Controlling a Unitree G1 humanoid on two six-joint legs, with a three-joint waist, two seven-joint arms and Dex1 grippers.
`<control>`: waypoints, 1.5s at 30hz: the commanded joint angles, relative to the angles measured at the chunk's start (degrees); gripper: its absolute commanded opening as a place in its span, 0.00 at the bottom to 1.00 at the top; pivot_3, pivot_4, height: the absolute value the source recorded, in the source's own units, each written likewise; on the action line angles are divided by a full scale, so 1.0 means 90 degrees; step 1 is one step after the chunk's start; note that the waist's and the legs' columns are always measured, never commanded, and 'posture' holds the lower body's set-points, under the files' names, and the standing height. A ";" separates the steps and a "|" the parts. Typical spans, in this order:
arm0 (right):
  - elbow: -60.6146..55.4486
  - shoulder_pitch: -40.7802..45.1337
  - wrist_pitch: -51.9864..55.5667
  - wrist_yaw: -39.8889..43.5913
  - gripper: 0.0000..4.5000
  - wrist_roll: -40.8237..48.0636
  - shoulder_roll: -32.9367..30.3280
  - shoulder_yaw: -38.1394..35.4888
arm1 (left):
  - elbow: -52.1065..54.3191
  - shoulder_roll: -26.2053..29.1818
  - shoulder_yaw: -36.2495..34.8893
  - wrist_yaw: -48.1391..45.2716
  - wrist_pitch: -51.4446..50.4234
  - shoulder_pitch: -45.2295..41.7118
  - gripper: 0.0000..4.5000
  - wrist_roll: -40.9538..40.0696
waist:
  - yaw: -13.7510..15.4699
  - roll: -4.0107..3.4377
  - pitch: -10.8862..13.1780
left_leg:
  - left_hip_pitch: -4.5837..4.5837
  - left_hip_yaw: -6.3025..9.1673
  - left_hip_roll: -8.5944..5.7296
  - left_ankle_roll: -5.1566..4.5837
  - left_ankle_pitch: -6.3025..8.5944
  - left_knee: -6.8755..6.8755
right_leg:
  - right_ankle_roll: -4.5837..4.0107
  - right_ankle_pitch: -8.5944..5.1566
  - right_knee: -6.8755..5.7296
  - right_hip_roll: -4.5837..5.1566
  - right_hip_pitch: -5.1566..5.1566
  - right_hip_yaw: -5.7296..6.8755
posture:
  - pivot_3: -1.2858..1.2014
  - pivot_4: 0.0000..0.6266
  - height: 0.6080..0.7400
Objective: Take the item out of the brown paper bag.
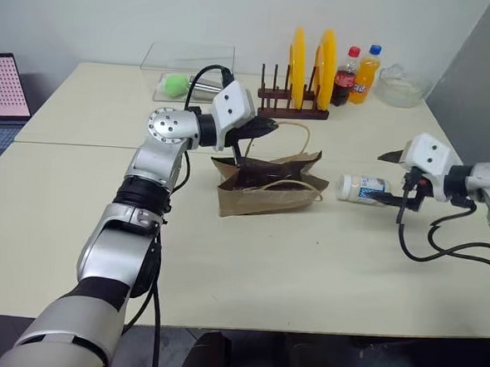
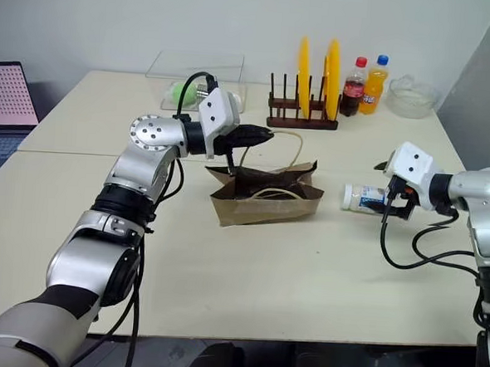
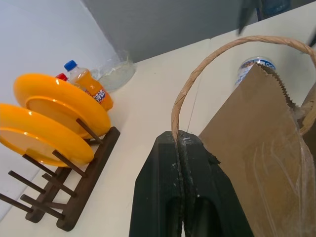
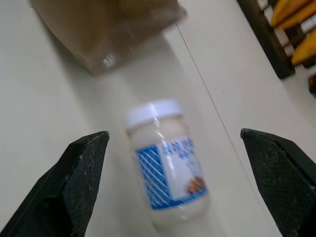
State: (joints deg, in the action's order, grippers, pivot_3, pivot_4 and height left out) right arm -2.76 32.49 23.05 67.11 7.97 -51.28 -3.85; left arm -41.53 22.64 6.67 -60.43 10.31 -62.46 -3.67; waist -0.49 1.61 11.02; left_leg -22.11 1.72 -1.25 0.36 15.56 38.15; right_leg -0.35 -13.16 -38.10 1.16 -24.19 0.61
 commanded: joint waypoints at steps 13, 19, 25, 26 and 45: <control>-0.5230 -0.1956 0.2213 -0.4017 1.00 0.1428 0.2667 -0.0338 | -0.1402 0.0167 -0.0179 -0.0239 0.0499 -0.1205 0.33 0.0075 | 0.0024 0.0004 -0.0002 | 0.0003 0.0013 -0.0005 0.0001 -0.0001 0.0019 | 0.0033 -0.0018 -0.0003 -0.0002 0.0010 0.0006 | 0.52 0.24 1.00; -0.4893 -0.1793 0.1877 -0.4394 1.00 0.1166 0.2756 0.0136 | -0.1231 0.0579 -0.0433 -0.0708 0.0330 -0.1234 0.77 -0.0205 | -0.0003 0.0004 -0.0002 | 0.0003 0.0013 -0.0004 -0.0001 0.0000 0.0012 | 0.0031 -0.0017 -0.0003 -0.0005 0.0007 0.0007 | 0.52 0.24 1.00; -0.4584 -0.1737 0.1423 -0.4604 1.00 0.0994 0.2861 0.0308 | -0.0201 0.1099 -0.0948 -0.0579 -0.0310 -0.0665 0.83 -0.0650 | -0.0061 0.0003 -0.0003 | 0.0004 0.0019 0.0000 0.0000 0.0000 0.0001 | 0.0029 -0.0016 -0.0003 -0.0008 0.0003 0.0009 | 0.52 0.24 1.00; -0.4529 -0.1721 0.1332 -0.4653 1.00 0.0938 0.2895 0.0325 | 0.0179 0.1165 -0.1055 -0.0531 -0.0534 -0.0447 0.83 -0.0770 | -0.0061 0.0003 -0.0002 | 0.0005 0.0016 -0.0002 -0.0001 0.0000 0.0001 | 0.0027 -0.0014 -0.0003 -0.0005 0.0005 0.0006 | 0.52 0.24 1.00; -0.2600 -0.3444 -0.1763 -0.5842 1.00 -0.0170 0.4060 -0.0100 | 0.6765 -0.0785 -0.1574 0.4566 -0.2832 0.6029 0.83 -0.0392 | 0.0058 0.0016 -0.0018 | 0.0033 0.0018 -0.0002 0.0001 -0.0001 0.0001 | 0.0003 0.0000 0.0003 0.0003 0.0029 -0.0001 | 0.52 0.24 1.00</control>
State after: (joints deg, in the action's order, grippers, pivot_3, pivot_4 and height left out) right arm -26.41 1.14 10.60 15.01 6.85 -15.08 -3.41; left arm 17.44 16.06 -8.19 -20.73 -18.50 -8.05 -8.38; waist 0.03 1.75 10.86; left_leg -21.80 1.87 -1.26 0.36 15.55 38.15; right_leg -0.32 -13.16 -38.09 1.18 -23.91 0.60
